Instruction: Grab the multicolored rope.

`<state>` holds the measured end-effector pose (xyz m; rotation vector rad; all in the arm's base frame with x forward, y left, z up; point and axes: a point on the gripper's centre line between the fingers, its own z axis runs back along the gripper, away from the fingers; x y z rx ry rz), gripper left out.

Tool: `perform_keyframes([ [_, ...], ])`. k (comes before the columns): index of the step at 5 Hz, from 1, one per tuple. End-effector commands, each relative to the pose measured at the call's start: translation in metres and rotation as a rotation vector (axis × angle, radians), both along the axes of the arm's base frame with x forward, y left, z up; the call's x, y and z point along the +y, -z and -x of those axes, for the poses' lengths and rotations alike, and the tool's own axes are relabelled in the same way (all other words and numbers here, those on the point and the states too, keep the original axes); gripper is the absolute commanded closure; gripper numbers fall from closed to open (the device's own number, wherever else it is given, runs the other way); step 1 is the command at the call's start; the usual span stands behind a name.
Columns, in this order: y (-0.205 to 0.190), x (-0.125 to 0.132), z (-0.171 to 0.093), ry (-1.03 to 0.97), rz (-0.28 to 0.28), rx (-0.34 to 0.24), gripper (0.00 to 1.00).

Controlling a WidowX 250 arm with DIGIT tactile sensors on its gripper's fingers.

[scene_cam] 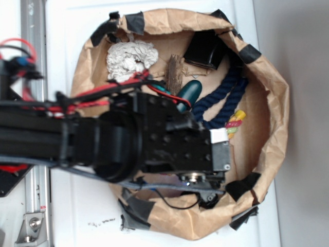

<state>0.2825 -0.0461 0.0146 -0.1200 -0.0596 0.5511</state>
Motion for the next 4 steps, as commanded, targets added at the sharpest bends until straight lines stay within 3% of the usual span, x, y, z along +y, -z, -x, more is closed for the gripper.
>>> perform_keyframes([
  [1,-0.011,0.020,-0.017,0.022,0.056,-0.029,1.00],
  [2,-0.033,0.035,-0.031,0.059,0.026,-0.050,1.00],
  [4,-0.137,0.074,-0.034,0.146,0.005,-0.298,1.00],
])
